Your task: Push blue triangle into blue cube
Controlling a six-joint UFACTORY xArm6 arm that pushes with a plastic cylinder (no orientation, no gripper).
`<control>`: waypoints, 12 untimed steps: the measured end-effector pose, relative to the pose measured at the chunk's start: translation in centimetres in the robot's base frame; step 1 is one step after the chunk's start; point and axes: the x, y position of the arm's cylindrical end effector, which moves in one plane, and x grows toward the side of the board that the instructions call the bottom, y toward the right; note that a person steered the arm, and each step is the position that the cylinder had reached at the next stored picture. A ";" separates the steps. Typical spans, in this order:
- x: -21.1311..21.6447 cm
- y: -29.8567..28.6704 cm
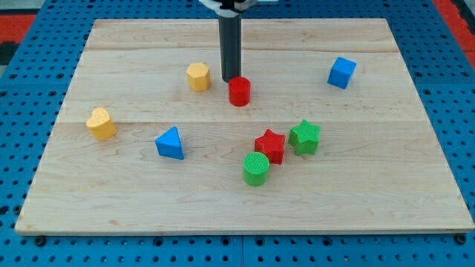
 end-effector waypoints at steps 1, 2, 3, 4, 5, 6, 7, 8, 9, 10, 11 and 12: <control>2.3 2.0; 9.2 2.8; 11.5 4.4; 9.4 -0.7; 11.4 -0.8; 16.5 -5.4; 15.2 -12.4; 12.8 -10.8; 14.1 -6.0; 15.1 -5.4; 11.0 -4.4; 6.5 -5.1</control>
